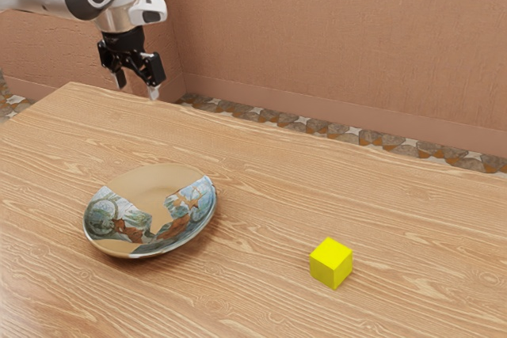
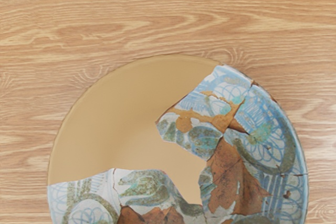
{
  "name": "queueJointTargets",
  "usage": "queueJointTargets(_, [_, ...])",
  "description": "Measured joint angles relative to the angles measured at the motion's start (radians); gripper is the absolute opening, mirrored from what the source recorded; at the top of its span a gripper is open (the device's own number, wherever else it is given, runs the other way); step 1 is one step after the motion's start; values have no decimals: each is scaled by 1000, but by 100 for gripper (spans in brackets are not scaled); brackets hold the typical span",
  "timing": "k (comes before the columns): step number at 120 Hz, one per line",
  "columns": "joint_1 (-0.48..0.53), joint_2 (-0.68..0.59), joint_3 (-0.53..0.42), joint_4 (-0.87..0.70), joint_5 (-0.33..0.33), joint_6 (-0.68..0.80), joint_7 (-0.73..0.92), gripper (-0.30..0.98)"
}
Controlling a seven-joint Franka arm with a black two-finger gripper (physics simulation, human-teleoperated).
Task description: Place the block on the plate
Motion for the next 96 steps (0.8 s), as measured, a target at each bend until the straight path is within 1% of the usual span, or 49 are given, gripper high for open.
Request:
queueJointTargets(46, [-10, 5, -1, 0, 0, 8, 25, 69])
queueJointTargets(54, [-36, 15, -1, -4, -1, 8, 28, 69])
queueJointTargets(80, [-166, 76, -19, -22, -5, 9, 28, 69])
queueJointTargets(88, [-201, 101, -23, -16, -18, 9, 24, 69])
queueJointTargets(96, [-216, 132, -24, -14, -47, 13, 16, 69])
